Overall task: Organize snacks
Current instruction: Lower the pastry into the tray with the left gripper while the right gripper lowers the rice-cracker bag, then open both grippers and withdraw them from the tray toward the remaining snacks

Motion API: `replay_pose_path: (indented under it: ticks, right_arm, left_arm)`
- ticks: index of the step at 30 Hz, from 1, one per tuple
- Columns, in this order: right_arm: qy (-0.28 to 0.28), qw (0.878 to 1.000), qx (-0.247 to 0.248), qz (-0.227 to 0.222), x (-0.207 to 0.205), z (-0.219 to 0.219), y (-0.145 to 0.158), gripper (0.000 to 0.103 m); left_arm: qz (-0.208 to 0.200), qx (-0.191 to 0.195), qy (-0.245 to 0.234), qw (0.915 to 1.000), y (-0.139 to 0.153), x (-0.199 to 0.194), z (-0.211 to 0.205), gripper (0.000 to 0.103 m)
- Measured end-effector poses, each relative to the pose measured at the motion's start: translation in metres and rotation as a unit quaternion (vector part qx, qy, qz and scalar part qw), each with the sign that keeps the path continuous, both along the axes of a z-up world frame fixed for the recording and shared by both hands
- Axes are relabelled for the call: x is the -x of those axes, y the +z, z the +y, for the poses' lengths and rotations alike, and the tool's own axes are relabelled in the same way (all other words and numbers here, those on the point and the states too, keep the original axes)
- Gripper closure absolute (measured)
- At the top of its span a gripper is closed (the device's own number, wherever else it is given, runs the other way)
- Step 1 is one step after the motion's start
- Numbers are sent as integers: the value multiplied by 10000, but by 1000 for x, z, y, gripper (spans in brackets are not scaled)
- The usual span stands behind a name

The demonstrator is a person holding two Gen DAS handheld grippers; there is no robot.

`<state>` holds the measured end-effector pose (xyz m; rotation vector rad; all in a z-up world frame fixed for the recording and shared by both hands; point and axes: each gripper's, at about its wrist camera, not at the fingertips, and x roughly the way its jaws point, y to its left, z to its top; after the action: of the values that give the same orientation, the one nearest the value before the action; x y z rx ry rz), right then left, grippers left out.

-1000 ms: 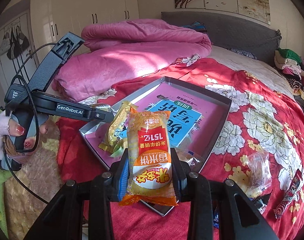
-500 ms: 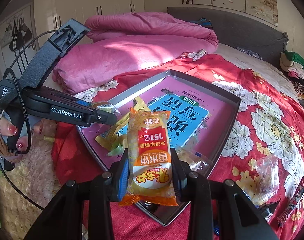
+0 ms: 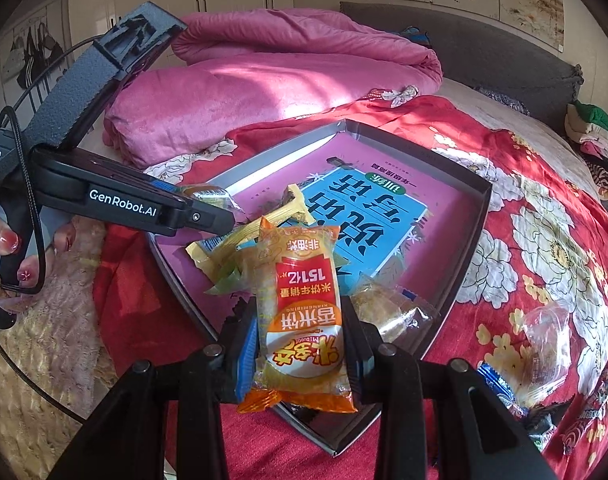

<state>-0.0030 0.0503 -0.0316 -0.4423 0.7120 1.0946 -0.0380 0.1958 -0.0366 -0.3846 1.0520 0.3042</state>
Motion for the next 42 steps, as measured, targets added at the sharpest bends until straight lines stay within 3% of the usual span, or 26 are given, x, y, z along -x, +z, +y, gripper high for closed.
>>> replay_pose_path:
  ticks: [25,42]
  right_arm:
    - [-209,9995,37,-224,5,-25,9,60]
    - [-335,9992,-85,-194,4,-27,14,55]
  left_arm:
    - [-173,100,59,9998,5,3,3,57]
    - [-252,-55,16,9997,10,2,0,53]
